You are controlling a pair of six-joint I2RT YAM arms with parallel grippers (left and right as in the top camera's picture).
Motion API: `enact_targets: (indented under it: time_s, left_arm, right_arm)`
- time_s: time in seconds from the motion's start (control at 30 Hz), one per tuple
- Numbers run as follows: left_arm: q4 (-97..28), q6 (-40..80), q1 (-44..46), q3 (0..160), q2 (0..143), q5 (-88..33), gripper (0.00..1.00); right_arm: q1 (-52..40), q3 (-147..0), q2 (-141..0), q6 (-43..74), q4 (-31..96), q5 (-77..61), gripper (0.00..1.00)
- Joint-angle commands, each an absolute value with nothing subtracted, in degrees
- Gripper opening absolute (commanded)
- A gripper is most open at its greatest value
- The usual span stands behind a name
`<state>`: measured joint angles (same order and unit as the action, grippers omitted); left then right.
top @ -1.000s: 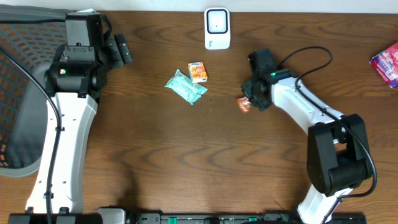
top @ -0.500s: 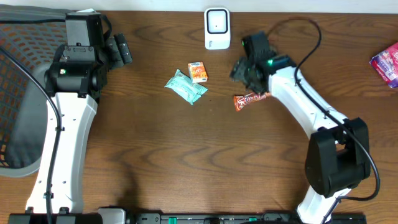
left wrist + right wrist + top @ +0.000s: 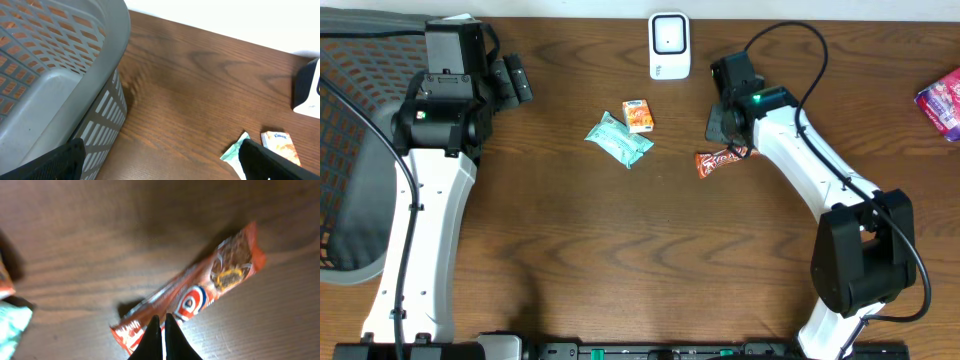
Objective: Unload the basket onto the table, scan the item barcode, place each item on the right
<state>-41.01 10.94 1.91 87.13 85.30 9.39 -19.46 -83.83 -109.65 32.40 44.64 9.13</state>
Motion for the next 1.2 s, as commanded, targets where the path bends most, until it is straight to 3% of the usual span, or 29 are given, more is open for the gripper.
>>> enact_targets:
  time_s: [0.0,0.67,1.17]
  left_arm:
    - [-41.15,11.68,1.63,87.22,85.73,10.11,0.98]
    - [-41.15,11.68,1.63,87.22,85.73,10.11,0.98]
    - [-41.15,11.68,1.63,87.22,85.73,10.11,0.98]
  right_arm:
    - [-19.16,-81.19,-109.4,31.4,44.56,7.16,0.01]
    - [-18.74,-76.07,-110.5,32.29,39.57,7.38,0.01]
    - [-18.74,-75.7,-119.0,33.82,35.66,6.94,0.01]
